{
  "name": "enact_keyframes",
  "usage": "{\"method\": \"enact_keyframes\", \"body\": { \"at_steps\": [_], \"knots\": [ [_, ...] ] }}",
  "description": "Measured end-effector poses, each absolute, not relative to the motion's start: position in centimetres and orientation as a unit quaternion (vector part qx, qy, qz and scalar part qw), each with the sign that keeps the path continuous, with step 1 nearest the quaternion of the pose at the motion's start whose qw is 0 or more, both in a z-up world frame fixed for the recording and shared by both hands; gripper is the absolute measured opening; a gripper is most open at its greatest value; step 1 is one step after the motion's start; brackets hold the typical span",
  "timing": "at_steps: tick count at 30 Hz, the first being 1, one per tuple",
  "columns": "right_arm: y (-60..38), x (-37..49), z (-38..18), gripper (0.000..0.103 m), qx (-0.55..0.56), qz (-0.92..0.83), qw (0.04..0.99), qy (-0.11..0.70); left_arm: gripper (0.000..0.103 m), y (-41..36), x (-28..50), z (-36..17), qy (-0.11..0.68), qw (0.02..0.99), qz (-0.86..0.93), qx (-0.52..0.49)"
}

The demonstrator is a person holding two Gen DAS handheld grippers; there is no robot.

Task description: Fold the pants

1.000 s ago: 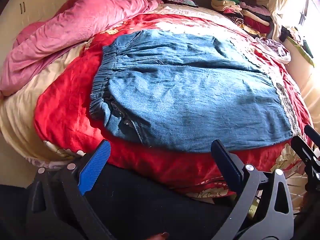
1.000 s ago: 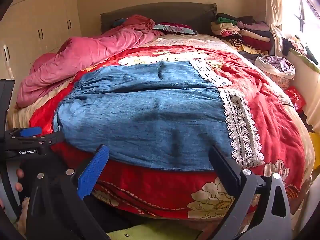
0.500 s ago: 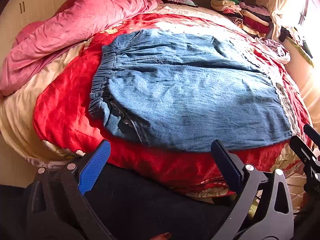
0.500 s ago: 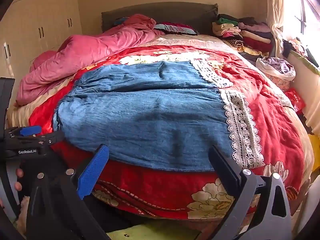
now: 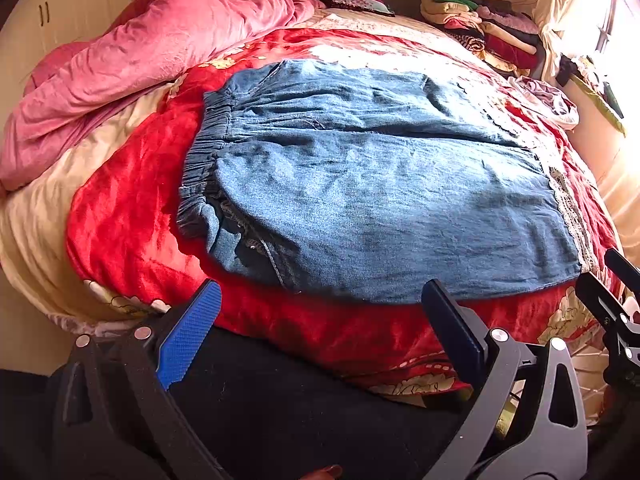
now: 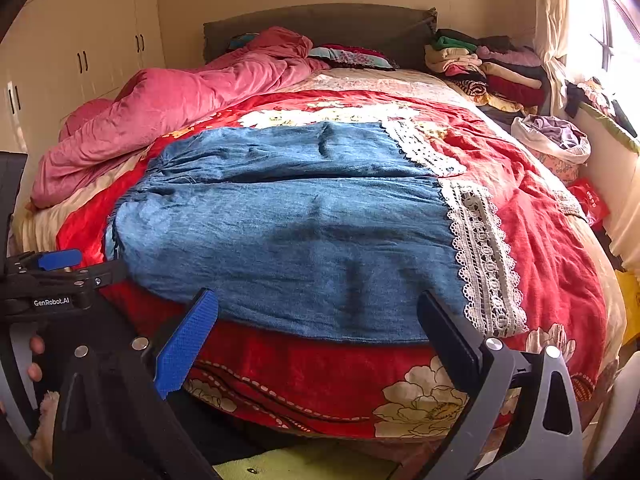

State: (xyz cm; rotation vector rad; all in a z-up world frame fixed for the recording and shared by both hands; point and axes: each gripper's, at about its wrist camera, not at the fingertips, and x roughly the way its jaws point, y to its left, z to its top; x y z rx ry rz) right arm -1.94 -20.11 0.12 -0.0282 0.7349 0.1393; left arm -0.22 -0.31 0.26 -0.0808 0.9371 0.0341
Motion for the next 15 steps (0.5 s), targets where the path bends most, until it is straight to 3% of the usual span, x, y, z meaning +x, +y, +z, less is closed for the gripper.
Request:
{"method": "enact_keyframes", "body": {
  "at_steps": [15],
  "knots": [
    [-20.31, -1.9, 0.14, 0.099, -0.016, 0.064, 0.932, 0.358, 0.094, -0.21, -0.28, 0.34, 0.452, 0.891, 0.016, -0.039]
  ]
}}
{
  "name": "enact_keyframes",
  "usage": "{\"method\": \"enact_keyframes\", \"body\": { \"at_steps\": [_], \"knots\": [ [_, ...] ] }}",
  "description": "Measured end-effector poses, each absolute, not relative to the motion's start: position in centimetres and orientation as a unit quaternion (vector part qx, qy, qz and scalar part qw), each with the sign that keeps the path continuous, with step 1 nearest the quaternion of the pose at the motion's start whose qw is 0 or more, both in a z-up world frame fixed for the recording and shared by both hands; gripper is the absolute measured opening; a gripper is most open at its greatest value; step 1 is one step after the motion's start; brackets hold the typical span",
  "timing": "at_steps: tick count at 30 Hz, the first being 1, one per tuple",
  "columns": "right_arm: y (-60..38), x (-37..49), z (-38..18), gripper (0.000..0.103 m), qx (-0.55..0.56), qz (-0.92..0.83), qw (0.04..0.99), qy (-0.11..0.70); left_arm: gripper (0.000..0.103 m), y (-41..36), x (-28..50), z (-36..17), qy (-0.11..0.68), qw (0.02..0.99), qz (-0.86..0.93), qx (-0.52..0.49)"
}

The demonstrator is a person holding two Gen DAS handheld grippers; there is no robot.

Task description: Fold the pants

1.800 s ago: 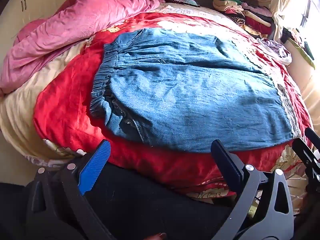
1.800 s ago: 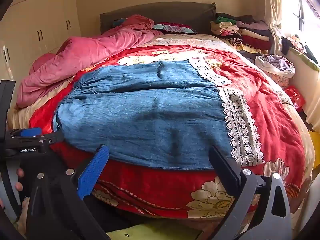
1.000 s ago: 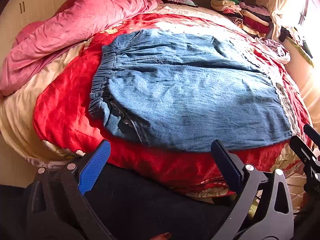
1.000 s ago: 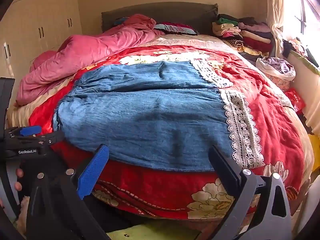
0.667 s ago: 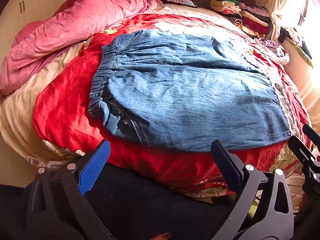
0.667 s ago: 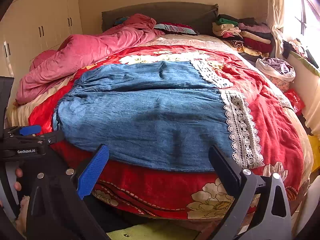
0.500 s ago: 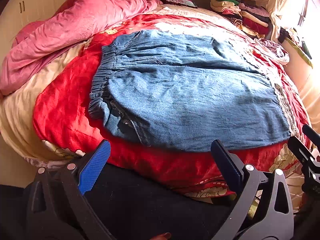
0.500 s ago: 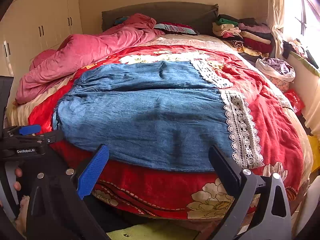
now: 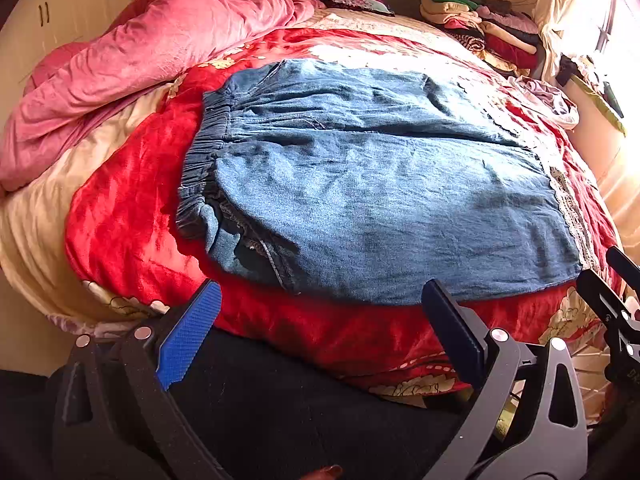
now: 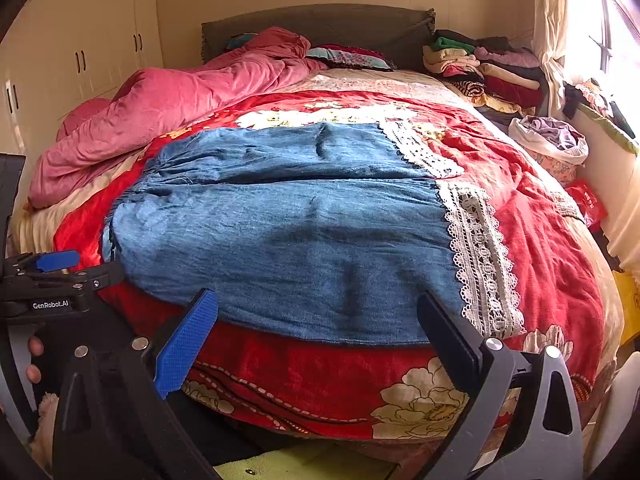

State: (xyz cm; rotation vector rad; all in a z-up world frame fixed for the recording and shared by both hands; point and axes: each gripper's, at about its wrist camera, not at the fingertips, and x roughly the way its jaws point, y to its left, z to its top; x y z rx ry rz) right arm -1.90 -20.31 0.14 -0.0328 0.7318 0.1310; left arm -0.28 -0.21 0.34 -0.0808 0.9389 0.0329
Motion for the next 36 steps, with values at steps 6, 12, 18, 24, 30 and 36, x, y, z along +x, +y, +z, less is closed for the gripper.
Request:
{"method": "enact_keyframes", "body": {
  "at_steps": [6, 12, 18, 24, 30, 36],
  "knots": [
    [-20.3, -1.8, 0.1, 0.099, -0.019, 0.065, 0.93, 0.36, 0.094, -0.2, -0.2, 0.2, 0.453, 0.89, 0.016, -0.039],
    [-20.0, -1.4, 0.0, 0.099, -0.022, 0.065, 0.93, 0.362, 0.094, -0.3, -0.1, 0.0, 0.455, 0.889, 0.017, -0.04],
    [-19.8, -0.8, -0.3, 0.099, -0.025, 0.067, 0.928, 0.367, 0.094, -0.2, 0.1, -0.3, 0.456, 0.889, 0.018, -0.041],
    [-19.3, -0.3, -0.3, 0.099, -0.028, 0.073, 0.927, 0.367, 0.094, 0.5, 0.7, -0.5, 0.459, 0.887, 0.023, -0.046],
    [-18.6, 1.4, -0.2, 0.099, -0.038, 0.082, 0.926, 0.365, 0.094, 1.5, 1.9, -0.3, 0.462, 0.885, 0.028, -0.054],
    [-17.0, 5.4, 0.3, 0.099, -0.064, 0.098, 0.922, 0.37, 0.094, 3.1, 4.5, -0.1, 0.47, 0.88, 0.035, -0.06]
  ]
}}
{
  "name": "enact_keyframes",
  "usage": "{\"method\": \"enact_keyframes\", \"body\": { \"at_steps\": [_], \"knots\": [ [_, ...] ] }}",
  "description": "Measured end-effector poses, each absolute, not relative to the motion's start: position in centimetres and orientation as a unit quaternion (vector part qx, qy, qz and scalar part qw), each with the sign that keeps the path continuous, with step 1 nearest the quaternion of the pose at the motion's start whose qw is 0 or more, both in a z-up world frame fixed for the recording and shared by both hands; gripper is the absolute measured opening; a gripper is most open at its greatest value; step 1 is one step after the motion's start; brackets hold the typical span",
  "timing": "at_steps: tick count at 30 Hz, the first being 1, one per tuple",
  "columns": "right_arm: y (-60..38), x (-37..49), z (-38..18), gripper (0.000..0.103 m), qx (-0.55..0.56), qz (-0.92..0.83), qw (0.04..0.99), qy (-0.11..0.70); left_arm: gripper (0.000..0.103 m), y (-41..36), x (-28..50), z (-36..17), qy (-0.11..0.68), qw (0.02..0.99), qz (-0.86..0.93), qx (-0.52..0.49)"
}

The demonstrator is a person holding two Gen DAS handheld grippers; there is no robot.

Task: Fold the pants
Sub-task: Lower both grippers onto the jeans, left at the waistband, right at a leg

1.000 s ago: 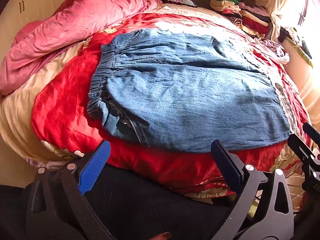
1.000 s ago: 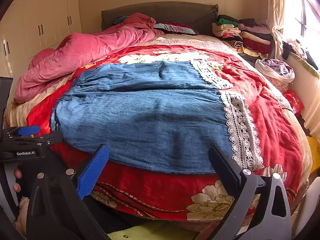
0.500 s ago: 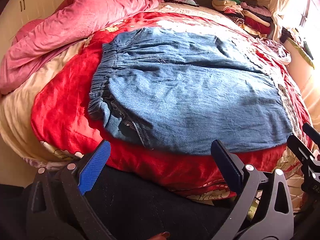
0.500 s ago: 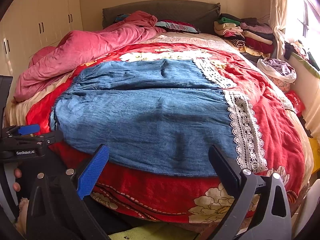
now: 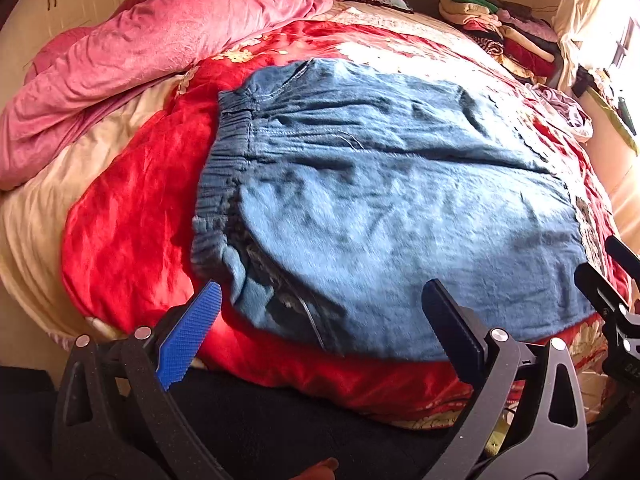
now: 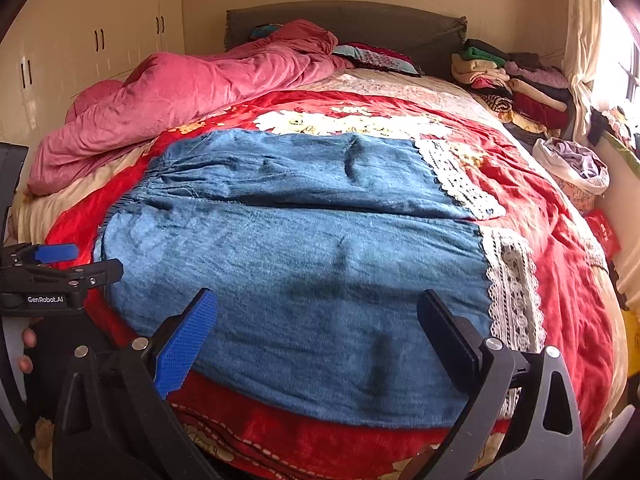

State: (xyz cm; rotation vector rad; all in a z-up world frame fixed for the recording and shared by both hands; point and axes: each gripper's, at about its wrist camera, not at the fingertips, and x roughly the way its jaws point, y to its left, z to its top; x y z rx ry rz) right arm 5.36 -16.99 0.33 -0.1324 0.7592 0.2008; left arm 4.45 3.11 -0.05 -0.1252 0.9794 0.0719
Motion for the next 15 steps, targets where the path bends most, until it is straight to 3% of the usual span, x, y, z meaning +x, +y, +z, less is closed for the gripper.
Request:
{"method": "enact_keyframes", "body": {
  "at_steps": [15],
  "knots": [
    [-12.9, 18.6, 1.4, 0.099, -0.099, 0.156, 0.906, 0.382, 0.094, 12.2, 14.6, 1.5, 0.472, 0.872, 0.097, -0.091]
  ]
}}
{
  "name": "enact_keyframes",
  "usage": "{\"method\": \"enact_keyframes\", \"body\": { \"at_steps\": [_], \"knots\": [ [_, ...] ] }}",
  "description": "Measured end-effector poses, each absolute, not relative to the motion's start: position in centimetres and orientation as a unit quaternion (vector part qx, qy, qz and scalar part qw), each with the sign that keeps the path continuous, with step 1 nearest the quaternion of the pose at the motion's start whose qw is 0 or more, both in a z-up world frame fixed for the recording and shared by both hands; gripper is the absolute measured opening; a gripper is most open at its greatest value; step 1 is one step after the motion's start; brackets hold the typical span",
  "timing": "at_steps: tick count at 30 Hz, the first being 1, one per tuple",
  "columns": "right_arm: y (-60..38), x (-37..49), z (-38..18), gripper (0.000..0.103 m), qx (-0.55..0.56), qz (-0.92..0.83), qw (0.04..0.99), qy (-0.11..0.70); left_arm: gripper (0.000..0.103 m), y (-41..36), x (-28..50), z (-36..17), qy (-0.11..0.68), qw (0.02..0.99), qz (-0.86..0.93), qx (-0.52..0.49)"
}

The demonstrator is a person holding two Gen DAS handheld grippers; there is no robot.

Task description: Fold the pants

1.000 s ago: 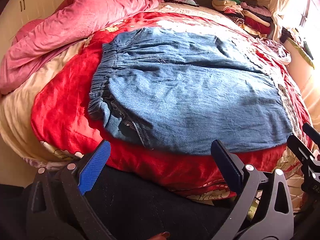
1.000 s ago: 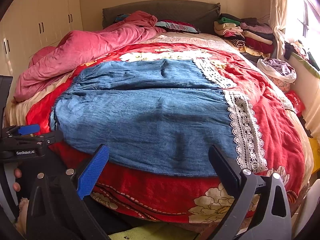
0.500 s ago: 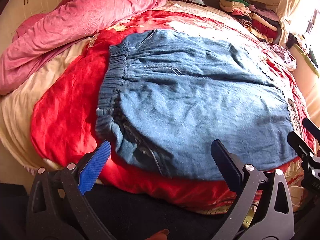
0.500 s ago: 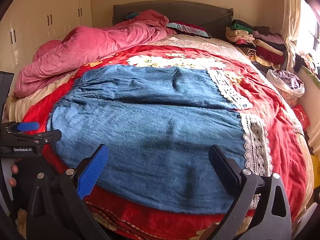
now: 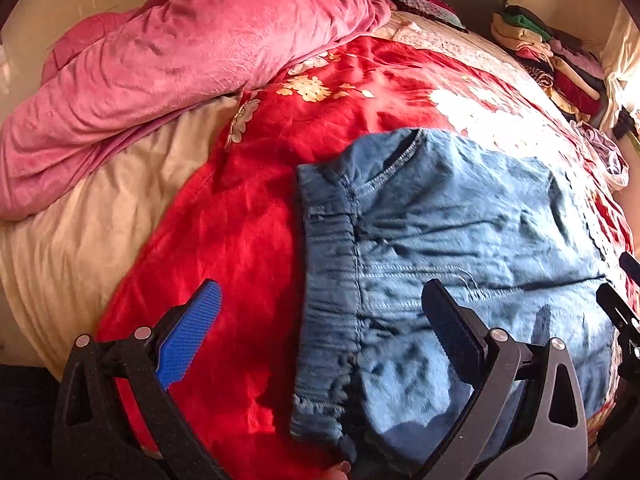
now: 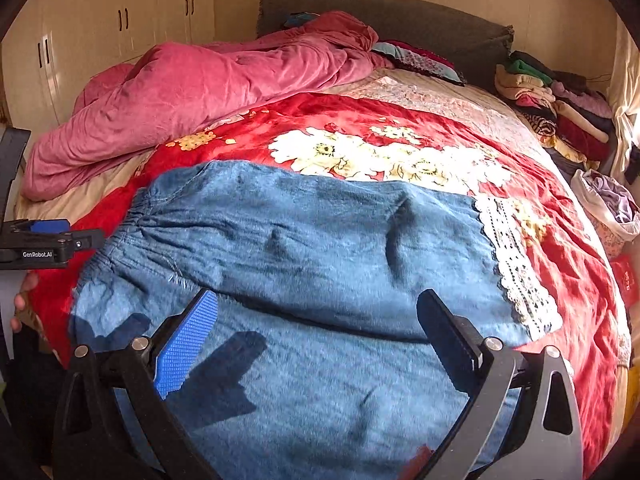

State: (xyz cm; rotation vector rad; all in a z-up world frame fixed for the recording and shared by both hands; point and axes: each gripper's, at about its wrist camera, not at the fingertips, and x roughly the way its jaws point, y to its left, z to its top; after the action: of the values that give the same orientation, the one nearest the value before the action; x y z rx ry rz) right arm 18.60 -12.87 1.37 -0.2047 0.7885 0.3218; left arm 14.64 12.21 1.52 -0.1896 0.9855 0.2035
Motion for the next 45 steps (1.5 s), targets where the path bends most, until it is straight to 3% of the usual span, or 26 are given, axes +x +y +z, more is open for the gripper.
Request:
{"method": "enact_keyframes", "body": {
  "at_steps": [11, 21, 24, 25, 26, 29, 37, 38, 40, 42, 45],
  "knots": [
    [-11.5, 26.2, 1.2, 0.099, -0.104, 0.195, 0.893, 0.393, 0.094, 14.9, 20.4, 0.0, 0.497, 0.858, 0.092, -0.096],
    [-7.6, 32.1, -1.0, 0.099, -0.187, 0.246, 0.86, 0.406, 0.093, 15.7, 24.1, -2.0, 0.501, 0.858, 0.042, -0.102],
    [-6.6, 33.5, -1.5, 0.099, -0.192, 0.256, 0.851, 0.416, 0.07, 15.5, 25.1, -2.8, 0.505, 0.857, 0.025, -0.102],
    [-6.2, 33.8, -1.6, 0.099, -0.193, 0.262, 0.848, 0.418, 0.05, 15.3, 25.2, -3.0, 0.503, 0.858, 0.024, -0.097],
    [-5.8, 34.2, -1.7, 0.099, -0.198, 0.267, 0.846, 0.418, 0.039, 15.1, 25.3, -3.0, 0.499, 0.861, 0.016, -0.095],
    [-4.5, 34.8, -2.1, 0.099, -0.221, 0.278, 0.838, 0.415, 0.033, 14.9, 25.2, -2.6, 0.484, 0.87, 0.012, -0.093],
    [-1.9, 36.3, -2.7, 0.097, -0.254, 0.31, 0.823, 0.402, 0.031, 14.9, 22.5, 0.6, 0.414, 0.905, -0.007, -0.096],
    [-1.6, 36.3, -2.8, 0.094, -0.261, 0.316, 0.819, 0.402, 0.031, 14.9, 22.2, 1.0, 0.409, 0.908, -0.009, -0.097],
    [-1.0, 36.5, -3.3, 0.074, -0.272, 0.326, 0.811, 0.403, 0.031, 14.8, 21.8, 1.9, 0.396, 0.913, -0.014, -0.096],
    [-0.5, 36.4, -3.8, 0.068, -0.276, 0.338, 0.801, 0.41, 0.031, 14.3, 21.5, 2.4, 0.388, 0.917, -0.018, -0.087],
    [-0.1, 35.8, -4.0, 0.028, -0.263, 0.373, 0.786, 0.417, 0.031, 13.5, 21.5, 2.6, 0.387, 0.919, -0.021, -0.074]
  ]
}}
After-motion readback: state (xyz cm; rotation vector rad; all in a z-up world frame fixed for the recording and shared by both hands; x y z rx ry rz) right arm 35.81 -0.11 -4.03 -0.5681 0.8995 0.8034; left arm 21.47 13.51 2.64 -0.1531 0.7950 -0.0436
